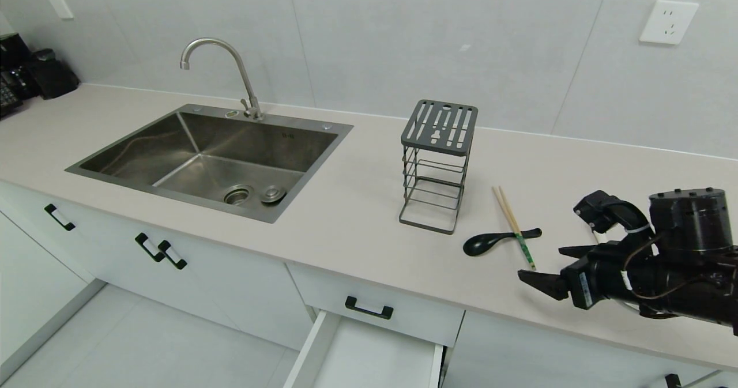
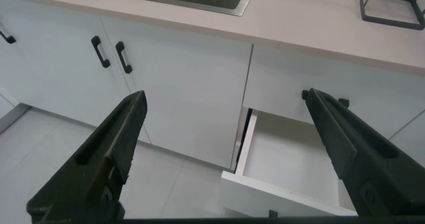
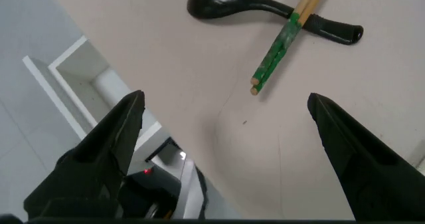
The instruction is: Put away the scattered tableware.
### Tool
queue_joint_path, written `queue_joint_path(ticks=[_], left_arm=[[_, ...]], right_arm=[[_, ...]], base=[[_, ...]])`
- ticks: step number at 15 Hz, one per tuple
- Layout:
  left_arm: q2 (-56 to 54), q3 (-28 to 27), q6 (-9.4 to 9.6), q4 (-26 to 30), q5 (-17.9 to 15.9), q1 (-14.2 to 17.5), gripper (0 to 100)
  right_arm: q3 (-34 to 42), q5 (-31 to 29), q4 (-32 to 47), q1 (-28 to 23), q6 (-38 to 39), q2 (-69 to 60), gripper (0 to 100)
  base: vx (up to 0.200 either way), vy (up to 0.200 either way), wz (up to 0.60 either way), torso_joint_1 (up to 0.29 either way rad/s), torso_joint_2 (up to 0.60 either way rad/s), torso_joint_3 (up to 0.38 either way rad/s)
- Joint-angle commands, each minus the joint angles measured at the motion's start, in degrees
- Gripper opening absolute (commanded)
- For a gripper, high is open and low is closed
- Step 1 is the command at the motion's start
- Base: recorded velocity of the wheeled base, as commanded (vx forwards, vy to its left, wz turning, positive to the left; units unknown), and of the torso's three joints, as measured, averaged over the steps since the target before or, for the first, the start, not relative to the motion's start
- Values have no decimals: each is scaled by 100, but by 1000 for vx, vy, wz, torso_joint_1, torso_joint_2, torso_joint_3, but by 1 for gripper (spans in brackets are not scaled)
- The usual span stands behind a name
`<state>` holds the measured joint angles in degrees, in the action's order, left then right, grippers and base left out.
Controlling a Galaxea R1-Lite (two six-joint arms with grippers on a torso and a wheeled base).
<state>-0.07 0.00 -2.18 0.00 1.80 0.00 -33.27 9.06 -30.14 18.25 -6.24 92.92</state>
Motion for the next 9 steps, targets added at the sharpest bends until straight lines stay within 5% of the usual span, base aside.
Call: queue_joint_path(ticks=[1,9], left_arm=[[7,0,-2,0,4,0,100],[7,0,-2,0,4,0,100]], right_arm=[[-329,-317,-10,144,106,570,100],[-804,-783,-282,135,79,1290,100]], base=[[0,0,0,0,0,0],[0,0,0,0,0,0]])
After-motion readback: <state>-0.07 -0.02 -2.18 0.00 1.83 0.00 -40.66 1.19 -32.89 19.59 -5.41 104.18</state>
